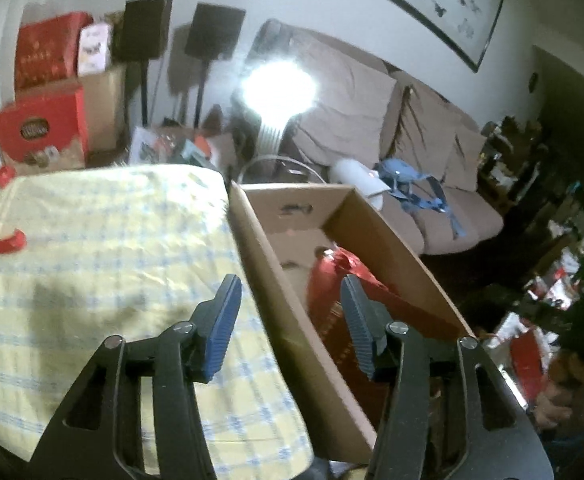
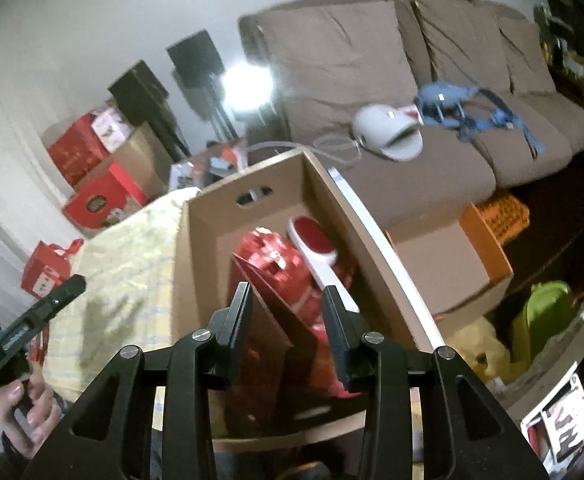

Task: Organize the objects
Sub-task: 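Open the left tool to release the red bag and withdraw both tools, then move both tools over the red cartoon-printed gift bag on the table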

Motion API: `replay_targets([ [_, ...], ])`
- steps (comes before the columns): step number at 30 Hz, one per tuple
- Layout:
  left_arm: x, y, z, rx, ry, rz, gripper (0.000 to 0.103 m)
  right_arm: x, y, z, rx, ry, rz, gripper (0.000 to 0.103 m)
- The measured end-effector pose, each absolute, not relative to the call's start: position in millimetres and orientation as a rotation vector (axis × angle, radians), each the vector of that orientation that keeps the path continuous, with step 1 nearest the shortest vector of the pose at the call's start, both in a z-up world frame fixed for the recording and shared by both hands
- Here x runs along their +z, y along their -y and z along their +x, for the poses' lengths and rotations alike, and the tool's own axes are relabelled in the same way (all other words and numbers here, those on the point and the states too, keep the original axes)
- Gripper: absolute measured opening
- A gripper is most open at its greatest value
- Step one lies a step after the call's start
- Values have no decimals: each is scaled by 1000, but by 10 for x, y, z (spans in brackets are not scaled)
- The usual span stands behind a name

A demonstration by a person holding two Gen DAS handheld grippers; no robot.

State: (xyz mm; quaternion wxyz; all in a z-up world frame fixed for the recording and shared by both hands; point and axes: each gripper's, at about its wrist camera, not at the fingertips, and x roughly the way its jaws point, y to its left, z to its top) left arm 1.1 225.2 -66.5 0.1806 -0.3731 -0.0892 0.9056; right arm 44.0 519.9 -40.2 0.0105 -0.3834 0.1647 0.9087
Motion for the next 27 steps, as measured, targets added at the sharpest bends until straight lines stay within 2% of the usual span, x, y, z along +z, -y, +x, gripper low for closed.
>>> replay_targets([
  [4, -548, -2094, 17, 2638, 200, -1007, 59, -245, -4992, 468, 2890, -476, -1121, 45],
  [8, -488, -1925, 8, 2665, 183, -999, 60, -120, -4664, 457, 2988, -407, -1097, 64],
  [12, -415, -1715, 28, 2729, 140, -986, 69, -27, -4326, 462, 3083, -337, -1060, 73],
  [15, -373, -1536, 41, 2777, 100, -994, 80, -22, -4138, 460, 3091, -273, -1067, 75],
  [17, -355, -1395, 58, 2786, 92, -1005, 81, -39, -4035, 461, 3093, -256, -1077, 77],
  [22, -294, -928, 134, 2841, 97, -1011, 94, -147, -3755, 431, 3099, -237, -1138, 82],
  [24, -283, -657, 167, 2832, 127, -1038, 95, -262, -3634, 403, 3113, -289, -1166, 82],
  [27, -279, -165, 251, 2865, 192, -1071, 96, -570, -3400, 286, 3110, -482, -1295, 82],
])
